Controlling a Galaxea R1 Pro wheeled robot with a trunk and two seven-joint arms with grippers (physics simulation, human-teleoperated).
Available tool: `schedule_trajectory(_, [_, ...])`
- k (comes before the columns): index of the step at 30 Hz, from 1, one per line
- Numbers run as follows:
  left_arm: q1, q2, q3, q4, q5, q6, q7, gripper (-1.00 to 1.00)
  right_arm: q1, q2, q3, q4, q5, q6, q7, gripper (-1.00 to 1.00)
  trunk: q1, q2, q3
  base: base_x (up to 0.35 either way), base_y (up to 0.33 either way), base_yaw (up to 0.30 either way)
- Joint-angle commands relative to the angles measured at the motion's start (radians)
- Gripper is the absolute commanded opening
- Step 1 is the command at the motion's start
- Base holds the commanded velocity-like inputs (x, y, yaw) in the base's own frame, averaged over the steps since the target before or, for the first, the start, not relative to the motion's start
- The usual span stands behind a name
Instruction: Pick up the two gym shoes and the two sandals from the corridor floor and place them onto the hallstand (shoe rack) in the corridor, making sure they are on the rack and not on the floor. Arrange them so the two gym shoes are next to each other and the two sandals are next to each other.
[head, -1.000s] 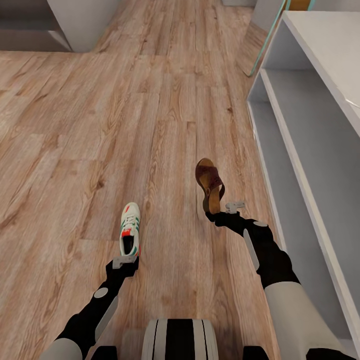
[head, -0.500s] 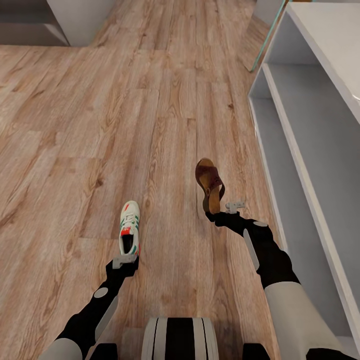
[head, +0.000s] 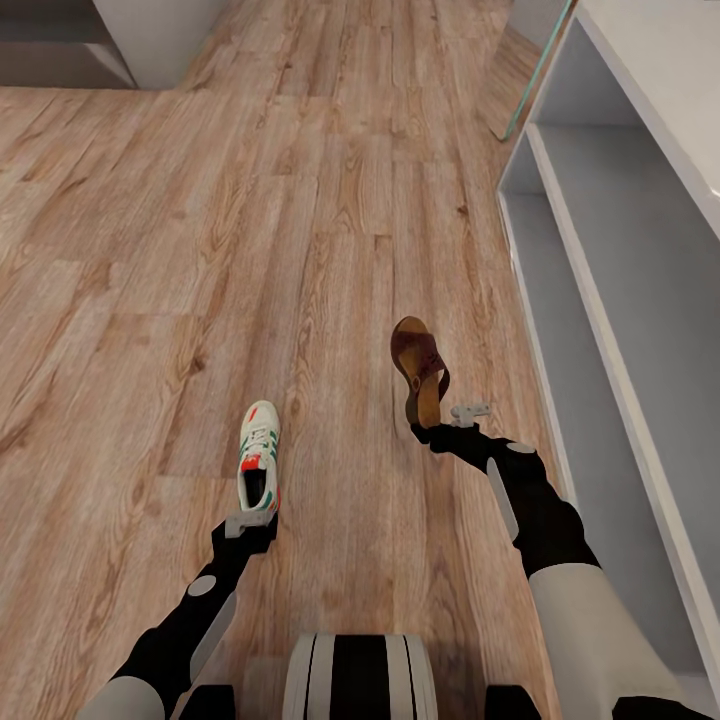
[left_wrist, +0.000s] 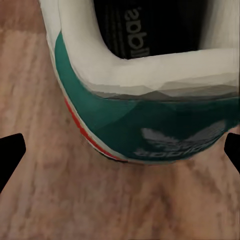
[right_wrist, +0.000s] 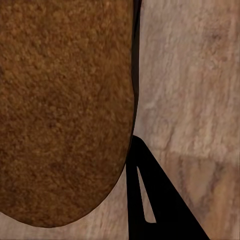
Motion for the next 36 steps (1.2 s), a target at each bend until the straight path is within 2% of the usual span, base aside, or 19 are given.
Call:
schedule_trajectory(1, [-0.001, 0.002, -0.008, 0.001, 0.01, -0.004, 0.009, 1.0, 0.0, 0.002, -0.004, -0.001, 0.006, 0.005, 0.009, -1.0, 0.0, 0.0, -0.001, 0.175, 0.0, 0.0])
schedule_trajectory(21, [-0.001, 0.002, -0.008, 0.0, 0.01, -0.005, 0.009, 1.0, 0.0, 0.0, -0.004, -0.001, 0.006, 0.005, 0.009, -1.0, 0.0, 0.0, -0.001, 0.037, 0.0, 0.0])
schedule_trajectory(24, [-0.001, 0.002, -0.008, 0.001, 0.01, -0.004, 0.009, 1.0, 0.0, 0.0, -0.004, -0.001, 0.006, 0.005, 0.009, -1.0, 0.0, 0.0, -0.003, 0.0, 0.0, 0.0])
schedule_trajectory(27, [0.0, 0.002, -0.008, 0.001, 0.01, -0.004, 0.009, 1.0, 0.0, 0.0, -0.004, -0.001, 0.006, 0.005, 0.009, -1.0, 0.001, -0.001, -0.015, 0.0, 0.0, 0.0])
schedule_trajectory(36, [-0.001, 0.002, -0.008, 0.001, 0.01, -0.004, 0.009, 1.0, 0.0, 0.0, -0.004, -0.001, 0.006, 0.005, 0.009, -1.0, 0.001, -0.001, -0.02, 0.0, 0.0, 0.0])
